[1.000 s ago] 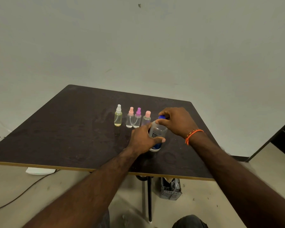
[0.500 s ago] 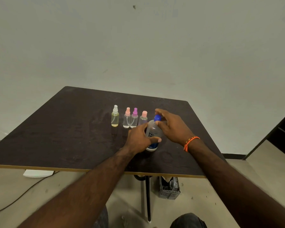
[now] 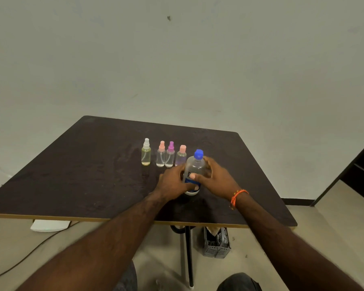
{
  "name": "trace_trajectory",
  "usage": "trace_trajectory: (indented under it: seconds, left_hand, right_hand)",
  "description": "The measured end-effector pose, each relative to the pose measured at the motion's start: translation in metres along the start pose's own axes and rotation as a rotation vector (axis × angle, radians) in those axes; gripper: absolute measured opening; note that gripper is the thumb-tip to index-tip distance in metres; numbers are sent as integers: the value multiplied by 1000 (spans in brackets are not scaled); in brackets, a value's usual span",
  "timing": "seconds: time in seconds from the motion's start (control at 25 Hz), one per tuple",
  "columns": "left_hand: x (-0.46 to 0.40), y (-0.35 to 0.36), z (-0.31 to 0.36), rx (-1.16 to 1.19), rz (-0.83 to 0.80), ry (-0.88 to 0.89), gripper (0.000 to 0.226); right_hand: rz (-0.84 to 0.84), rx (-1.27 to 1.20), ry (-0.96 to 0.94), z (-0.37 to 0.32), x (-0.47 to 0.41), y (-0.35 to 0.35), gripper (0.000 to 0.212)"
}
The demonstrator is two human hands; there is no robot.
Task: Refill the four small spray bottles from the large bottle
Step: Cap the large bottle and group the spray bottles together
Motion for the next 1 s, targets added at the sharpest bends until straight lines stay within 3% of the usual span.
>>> trace_trajectory:
  seconds: [0.12, 0.36, 1.0]
  left_hand:
    - [6, 4, -11, -17, -19, -10, 75]
    - [-12, 29, 16, -55, -11, 32, 59]
    - [-132, 116, 38, -165, -148, 40, 58]
  right_hand:
    - [34, -84, 50, 32, 11, 8, 60]
    - [165, -175, 57, 60, 12, -8, 59]
    - [273, -139, 181, 140, -38, -84, 60]
Point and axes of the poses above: each hand's wrist, its own x-axis away from the middle knuckle, its own y-axis out of the palm, z = x × y, the point moved 9 cm from there along -x, towards the middle knuckle, and after that the axes turned 2 degrees about y, right-handed, at the moved point
